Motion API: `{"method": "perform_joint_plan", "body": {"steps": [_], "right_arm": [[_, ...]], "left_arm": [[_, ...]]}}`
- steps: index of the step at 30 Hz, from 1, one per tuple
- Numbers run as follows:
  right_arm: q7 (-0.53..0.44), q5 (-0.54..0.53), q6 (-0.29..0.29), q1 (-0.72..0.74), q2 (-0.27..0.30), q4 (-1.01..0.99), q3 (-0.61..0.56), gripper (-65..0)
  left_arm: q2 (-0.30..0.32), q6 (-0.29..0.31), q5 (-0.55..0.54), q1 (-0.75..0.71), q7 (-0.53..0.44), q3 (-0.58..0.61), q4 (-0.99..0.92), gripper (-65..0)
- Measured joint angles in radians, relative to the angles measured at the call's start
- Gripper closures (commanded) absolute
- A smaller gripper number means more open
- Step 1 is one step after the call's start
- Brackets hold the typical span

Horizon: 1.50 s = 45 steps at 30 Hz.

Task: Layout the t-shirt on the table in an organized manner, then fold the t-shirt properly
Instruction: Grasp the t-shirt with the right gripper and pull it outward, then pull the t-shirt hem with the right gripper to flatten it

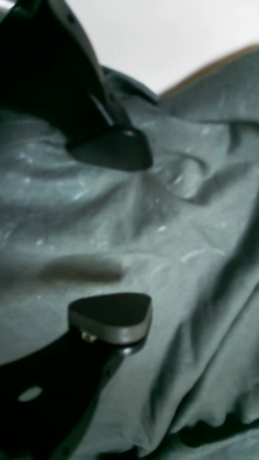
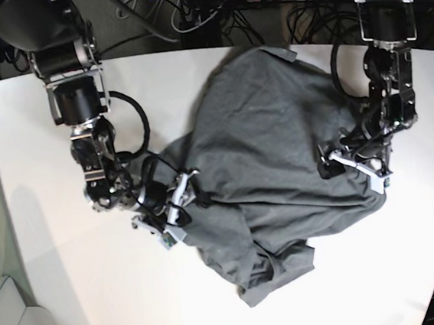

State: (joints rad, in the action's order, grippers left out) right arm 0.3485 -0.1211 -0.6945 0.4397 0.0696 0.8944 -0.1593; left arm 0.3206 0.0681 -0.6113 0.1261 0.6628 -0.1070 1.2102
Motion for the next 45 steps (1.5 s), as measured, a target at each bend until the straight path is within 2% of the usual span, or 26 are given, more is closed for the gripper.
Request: {"method": "perform_joint_plan", "body": {"steps": [8,12,15,18,21,23,31,33,36,39,43,45], "right_arm": [[-0.138,-0.003,0.001,0.025,0.0,-0.136,0.0,-37.3],[-0.186,-0.003,0.001,0.025,-0.001,-0.154,0.0,-37.3],[-0.227,-0.002,0.001,0.024,0.002,-0.154,0.0,-36.5],[-0.233,-0.002,0.0,0.022,0.011,-0.154,-0.001,-28.1],[-0.234,0.001,0.001,0.021,0.016,-0.155,-0.001,-16.1],[-0.233,0.001,0.001,0.021,0.015,-0.155,-0.001,-11.2],[-0.233,-0.006,0.0,-0.012,0.027,-0.155,-0.001,0.0],[-0.234,0.026,0.0,-0.007,0.039,-0.155,0.004,0.0],[-0.23,0.065,-0.014,-0.002,0.053,-0.151,0.059,0.0],[-0.217,0.071,-0.01,0.011,0.106,-0.152,0.126,0.0],[-0.222,0.072,0.026,0.058,0.163,-0.143,0.252,0.0],[-0.223,0.071,0.026,0.066,0.168,-0.116,0.306,0.0]], "left_arm": [[0.004,0.003,0.0,0.002,0.004,0.0,-0.002,-51.8],[-0.004,0.007,0.093,-0.001,-0.007,0.0,-0.001,-51.8],[-0.012,0.007,0.113,-0.004,-0.01,0.0,0.002,-51.8],[-0.018,0.003,0.122,-0.004,-0.013,-0.001,0.003,-51.8],[-0.018,0.004,0.122,-0.01,-0.021,-0.002,0.003,-51.8],[-0.018,0.004,0.122,-0.01,-0.021,-0.002,0.003,-51.8],[-0.016,0.007,0.121,-0.012,-0.021,-0.002,0.005,-51.8],[-0.013,0.007,0.121,-0.012,-0.02,-0.002,0.005,-51.8],[-0.012,0.007,0.121,-0.013,-0.02,-0.002,0.005,-51.8],[-0.005,0.014,0.114,-0.022,-0.025,-0.001,0.005,-51.8],[-0.005,0.011,0.117,-0.029,-0.035,-0.002,0.007,-51.8],[-0.005,0.011,0.117,-0.029,-0.035,-0.002,0.007,-51.8]]}}
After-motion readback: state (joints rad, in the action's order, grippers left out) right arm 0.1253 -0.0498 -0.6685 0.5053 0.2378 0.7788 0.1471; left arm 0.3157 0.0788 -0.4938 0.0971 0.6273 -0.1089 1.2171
